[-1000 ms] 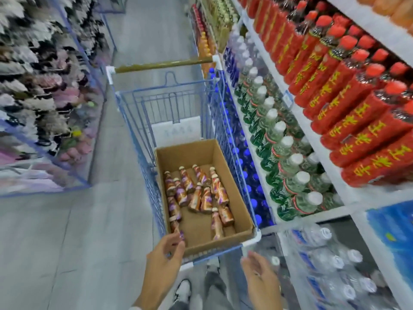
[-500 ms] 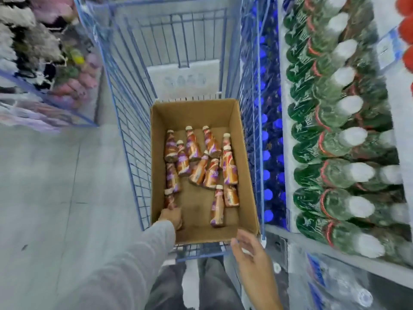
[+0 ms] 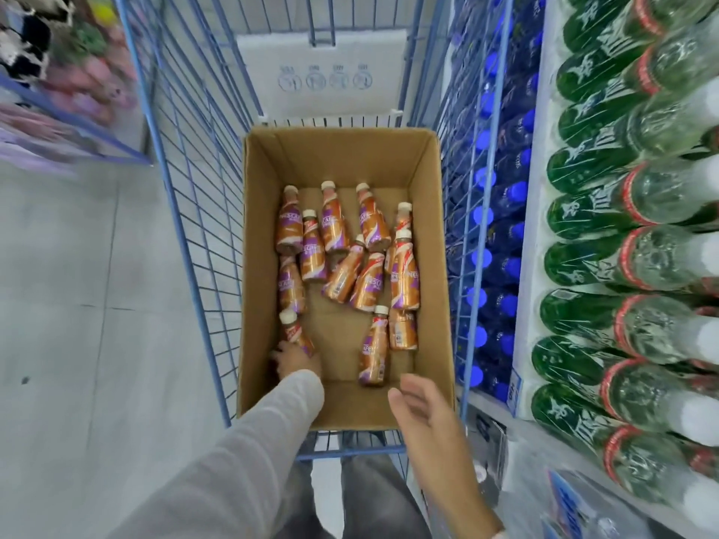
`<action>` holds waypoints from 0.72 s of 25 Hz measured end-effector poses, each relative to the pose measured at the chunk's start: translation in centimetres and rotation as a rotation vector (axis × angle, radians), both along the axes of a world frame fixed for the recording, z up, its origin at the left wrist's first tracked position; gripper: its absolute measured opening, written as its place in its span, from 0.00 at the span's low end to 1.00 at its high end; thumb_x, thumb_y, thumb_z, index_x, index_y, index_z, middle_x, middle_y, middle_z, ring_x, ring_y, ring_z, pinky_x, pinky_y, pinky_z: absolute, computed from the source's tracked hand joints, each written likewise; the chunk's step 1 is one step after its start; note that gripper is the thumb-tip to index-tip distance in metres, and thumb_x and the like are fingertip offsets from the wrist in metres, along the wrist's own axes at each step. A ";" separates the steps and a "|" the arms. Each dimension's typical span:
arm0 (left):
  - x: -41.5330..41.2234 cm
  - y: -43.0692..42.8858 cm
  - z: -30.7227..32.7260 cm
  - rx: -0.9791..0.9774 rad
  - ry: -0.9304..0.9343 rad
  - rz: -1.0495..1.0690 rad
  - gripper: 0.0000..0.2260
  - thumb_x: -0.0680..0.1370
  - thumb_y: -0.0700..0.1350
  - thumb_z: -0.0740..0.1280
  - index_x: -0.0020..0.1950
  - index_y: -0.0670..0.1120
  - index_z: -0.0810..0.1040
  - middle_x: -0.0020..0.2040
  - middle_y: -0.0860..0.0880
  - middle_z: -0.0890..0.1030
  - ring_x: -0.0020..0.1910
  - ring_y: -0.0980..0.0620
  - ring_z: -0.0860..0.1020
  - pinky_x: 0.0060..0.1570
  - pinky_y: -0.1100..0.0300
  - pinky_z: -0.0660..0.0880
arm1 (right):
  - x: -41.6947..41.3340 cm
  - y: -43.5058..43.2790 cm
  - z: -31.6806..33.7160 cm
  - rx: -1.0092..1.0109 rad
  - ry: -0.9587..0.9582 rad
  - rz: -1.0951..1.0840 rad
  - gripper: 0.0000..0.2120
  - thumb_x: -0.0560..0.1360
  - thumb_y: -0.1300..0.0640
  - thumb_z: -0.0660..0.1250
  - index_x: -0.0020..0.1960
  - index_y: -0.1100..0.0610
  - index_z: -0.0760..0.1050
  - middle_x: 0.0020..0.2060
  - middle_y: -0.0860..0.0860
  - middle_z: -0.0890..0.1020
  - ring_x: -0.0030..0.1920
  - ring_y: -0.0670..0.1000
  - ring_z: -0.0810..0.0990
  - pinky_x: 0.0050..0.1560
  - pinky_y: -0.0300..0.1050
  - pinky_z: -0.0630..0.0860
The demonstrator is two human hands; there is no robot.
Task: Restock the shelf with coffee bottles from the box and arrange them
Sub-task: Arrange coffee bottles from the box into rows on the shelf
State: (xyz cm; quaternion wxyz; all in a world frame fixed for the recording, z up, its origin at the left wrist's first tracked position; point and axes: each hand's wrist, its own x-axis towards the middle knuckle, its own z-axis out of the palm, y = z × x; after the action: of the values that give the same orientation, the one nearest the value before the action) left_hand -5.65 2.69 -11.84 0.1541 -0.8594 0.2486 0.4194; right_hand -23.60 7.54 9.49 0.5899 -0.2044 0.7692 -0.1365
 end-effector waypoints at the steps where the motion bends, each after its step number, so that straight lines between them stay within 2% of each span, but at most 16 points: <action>1: 0.3 -0.2 1.2 -0.029 0.082 0.011 0.31 0.78 0.48 0.71 0.73 0.41 0.60 0.70 0.39 0.70 0.66 0.37 0.74 0.66 0.44 0.72 | 0.0 -0.7 -0.4 -0.001 -0.006 0.022 0.05 0.80 0.46 0.67 0.54 0.38 0.75 0.55 0.35 0.79 0.57 0.37 0.77 0.56 0.36 0.73; 3: 1.4 -0.5 4.6 -0.184 0.231 -0.025 0.27 0.77 0.46 0.72 0.70 0.44 0.62 0.66 0.42 0.75 0.64 0.41 0.76 0.66 0.45 0.72 | 0.6 -2.6 -2.1 0.038 0.025 0.092 0.04 0.79 0.47 0.67 0.53 0.41 0.74 0.51 0.38 0.80 0.49 0.37 0.78 0.44 0.33 0.73; 4: 1.9 -0.8 6.8 -0.271 0.279 -0.053 0.25 0.76 0.46 0.73 0.68 0.46 0.65 0.64 0.44 0.76 0.62 0.43 0.77 0.64 0.48 0.73 | 0.8 -3.4 -3.5 0.070 0.057 0.118 0.06 0.79 0.47 0.68 0.54 0.43 0.73 0.50 0.40 0.80 0.46 0.38 0.77 0.40 0.35 0.71; 6: 3.1 -1.2 11.6 -0.393 0.355 -0.102 0.24 0.75 0.49 0.75 0.66 0.51 0.69 0.58 0.50 0.79 0.56 0.49 0.80 0.53 0.59 0.76 | 1.1 -4.5 -9.1 0.176 0.103 0.147 0.11 0.76 0.50 0.70 0.55 0.48 0.72 0.49 0.46 0.80 0.47 0.45 0.79 0.45 0.41 0.72; 8: 4.0 -1.5 15.9 -0.443 0.435 0.002 0.24 0.74 0.49 0.75 0.67 0.55 0.71 0.55 0.54 0.80 0.51 0.55 0.80 0.43 0.68 0.76 | 1.5 -5.0 -15.6 0.327 0.090 0.104 0.19 0.71 0.48 0.72 0.58 0.53 0.72 0.49 0.49 0.81 0.49 0.53 0.83 0.50 0.46 0.78; 9: 4.3 -1.5 17.3 -0.452 0.476 0.096 0.23 0.74 0.48 0.75 0.67 0.56 0.71 0.55 0.54 0.80 0.50 0.55 0.80 0.40 0.68 0.76 | 1.6 -4.9 -18.9 0.400 0.075 0.081 0.24 0.68 0.47 0.72 0.59 0.56 0.74 0.48 0.51 0.83 0.46 0.55 0.85 0.49 0.47 0.82; 11: 4.9 -1.0 18.9 -0.454 0.532 0.257 0.23 0.75 0.47 0.74 0.67 0.57 0.71 0.56 0.55 0.78 0.51 0.55 0.79 0.37 0.67 0.77 | 2.0 -3.4 -27.6 0.479 0.138 0.140 0.29 0.64 0.42 0.69 0.61 0.55 0.76 0.48 0.53 0.83 0.42 0.57 0.86 0.45 0.53 0.84; 13: 5.5 -0.3 19.5 -0.464 0.529 0.309 0.23 0.75 0.48 0.73 0.67 0.58 0.70 0.58 0.55 0.77 0.53 0.53 0.78 0.38 0.65 0.78 | 3.8 -3.5 -28.8 0.517 0.298 0.267 0.39 0.63 0.41 0.68 0.71 0.53 0.69 0.59 0.58 0.79 0.53 0.63 0.82 0.53 0.60 0.81; 15: 6.0 0.5 19.7 -0.482 0.523 0.349 0.24 0.74 0.48 0.74 0.69 0.57 0.72 0.59 0.53 0.78 0.55 0.50 0.79 0.42 0.60 0.81 | 6.0 -3.4 -26.7 0.440 0.348 0.264 0.43 0.68 0.48 0.71 0.78 0.53 0.55 0.67 0.61 0.71 0.62 0.65 0.76 0.60 0.60 0.77; 16: 6.1 0.8 19.8 -0.492 0.537 0.376 0.25 0.72 0.48 0.75 0.68 0.56 0.74 0.58 0.51 0.80 0.54 0.49 0.80 0.43 0.58 0.82 | 6.6 -3.2 -25.8 0.401 0.350 0.228 0.41 0.71 0.51 0.71 0.77 0.54 0.53 0.67 0.61 0.70 0.63 0.65 0.76 0.61 0.59 0.76; 18: 6.4 1.4 20.2 -0.501 0.579 0.462 0.27 0.68 0.49 0.76 0.66 0.55 0.76 0.56 0.49 0.82 0.53 0.48 0.82 0.45 0.53 0.83 | 7.1 -3.1 -23.3 0.399 0.282 0.092 0.35 0.72 0.51 0.70 0.73 0.58 0.58 0.63 0.59 0.74 0.59 0.62 0.78 0.58 0.56 0.78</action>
State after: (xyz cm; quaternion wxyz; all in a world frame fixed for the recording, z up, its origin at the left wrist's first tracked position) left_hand 0.70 4.05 8.38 -0.2325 -0.7502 0.1772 0.5931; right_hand -16.47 4.42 -13.76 0.5111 -0.1357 0.8454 0.0751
